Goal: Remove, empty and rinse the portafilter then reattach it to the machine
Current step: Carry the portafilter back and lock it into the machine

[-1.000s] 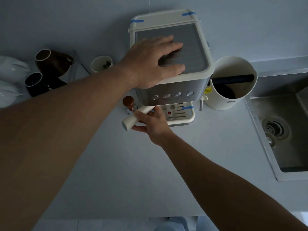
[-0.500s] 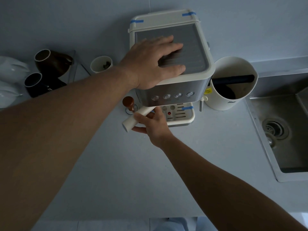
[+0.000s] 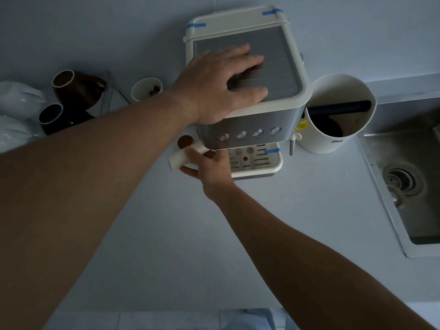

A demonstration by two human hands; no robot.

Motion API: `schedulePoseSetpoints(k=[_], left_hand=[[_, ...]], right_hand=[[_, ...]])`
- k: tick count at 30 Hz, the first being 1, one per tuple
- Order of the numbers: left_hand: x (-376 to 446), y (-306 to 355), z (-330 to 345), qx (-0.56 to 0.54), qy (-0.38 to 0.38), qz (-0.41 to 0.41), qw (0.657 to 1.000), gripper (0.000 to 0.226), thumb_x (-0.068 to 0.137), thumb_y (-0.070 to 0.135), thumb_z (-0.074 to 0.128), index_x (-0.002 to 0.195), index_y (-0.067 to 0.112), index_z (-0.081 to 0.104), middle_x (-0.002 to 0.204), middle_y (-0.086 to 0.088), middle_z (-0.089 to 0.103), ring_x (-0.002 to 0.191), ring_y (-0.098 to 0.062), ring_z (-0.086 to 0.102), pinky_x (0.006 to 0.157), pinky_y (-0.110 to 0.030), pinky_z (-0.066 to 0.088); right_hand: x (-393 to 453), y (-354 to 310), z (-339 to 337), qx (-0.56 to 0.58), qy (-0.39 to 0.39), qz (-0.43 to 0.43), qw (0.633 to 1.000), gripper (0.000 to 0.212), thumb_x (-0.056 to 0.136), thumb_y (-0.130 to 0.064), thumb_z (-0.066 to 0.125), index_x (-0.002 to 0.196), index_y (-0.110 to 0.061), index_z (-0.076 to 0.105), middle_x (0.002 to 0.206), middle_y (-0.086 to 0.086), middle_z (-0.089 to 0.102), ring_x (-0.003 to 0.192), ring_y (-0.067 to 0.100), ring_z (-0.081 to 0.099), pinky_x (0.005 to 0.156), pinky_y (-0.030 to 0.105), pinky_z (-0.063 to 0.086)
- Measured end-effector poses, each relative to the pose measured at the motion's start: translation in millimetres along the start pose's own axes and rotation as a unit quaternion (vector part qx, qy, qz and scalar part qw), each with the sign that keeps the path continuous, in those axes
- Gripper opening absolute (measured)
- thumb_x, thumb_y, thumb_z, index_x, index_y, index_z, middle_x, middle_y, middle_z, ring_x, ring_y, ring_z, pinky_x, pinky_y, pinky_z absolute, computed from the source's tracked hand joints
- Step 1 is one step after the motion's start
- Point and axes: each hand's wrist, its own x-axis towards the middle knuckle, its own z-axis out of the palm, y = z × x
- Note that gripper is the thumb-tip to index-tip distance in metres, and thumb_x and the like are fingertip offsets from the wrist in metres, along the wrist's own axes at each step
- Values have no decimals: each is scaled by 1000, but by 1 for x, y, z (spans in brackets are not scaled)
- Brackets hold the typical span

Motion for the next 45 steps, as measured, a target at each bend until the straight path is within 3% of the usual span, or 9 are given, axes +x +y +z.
schedulePoseSetpoints(k=[3,8,13,17,20,24,30,34,45], left_hand=[[0,0,0,-6,1,-2,1000,76,78,73,41,147,41,33,162,8,22,148,-14,18,119,-44,10],[1,-1,0,-7,1,-8,1000,79,75,76,38,146,42,33,161,8,23,148,-16,19,119,-46,13],[1,-2,2,-4,-2,-4,1000,78,77,74,39,147,41,32,161,8,23,148,-16,18,119,-45,13],[-1,-8,3,-1,-10,-11,1000,76,78,73,40,147,41,31,162,8,21,148,-15,17,119,-45,11],[-1,-8,1,-2,-18,-10,1000,75,79,72,40,147,41,31,162,8,21,148,-15,16,117,-43,10],[1,0,-16,2,5,-17,1000,72,82,68,43,148,40,30,162,7,20,148,-15,15,117,-43,8],[-2,-4,-6,11,-19,1,1000,78,78,75,37,148,41,30,162,7,20,149,-11,13,120,-47,7],[-1,-3,0,11,-19,10,1000,79,77,76,37,148,41,31,162,8,20,149,-11,13,120,-45,7],[-1,-5,1,-9,-3,8,1000,78,77,74,40,147,40,34,161,8,22,148,-10,15,120,-46,8]], right_hand=[[-7,-1,-12,-14,-4,17,1000,39,87,4,68,118,-12,50,112,11,59,112,33,62,67,40,64],[-23,-9,-36,-66,-49,32,996,38,88,5,63,108,-25,51,108,9,55,103,34,65,74,43,62],[-34,-19,-60,-43,-85,71,993,51,87,11,54,126,-21,44,105,18,48,70,28,65,66,46,62],[-37,-21,-66,-73,-79,97,989,61,88,9,53,139,-21,38,109,19,47,72,27,61,59,39,61],[-37,-25,-67,-101,-64,102,988,59,88,6,55,140,-19,41,100,19,51,70,25,60,56,37,59],[-38,-55,-80,-183,-72,82,977,49,88,-2,64,132,-14,46,86,18,56,65,26,60,60,40,56],[-40,-75,-98,-282,-124,130,942,51,89,3,62,134,-12,44,91,18,56,69,26,62,64,44,58],[-40,-81,-102,-280,-138,169,935,51,90,4,60,133,-15,43,95,18,55,70,24,63,62,40,61],[-54,-80,-105,-242,-101,164,951,40,91,1,63,123,-19,49,96,17,62,77,25,66,77,43,61]])
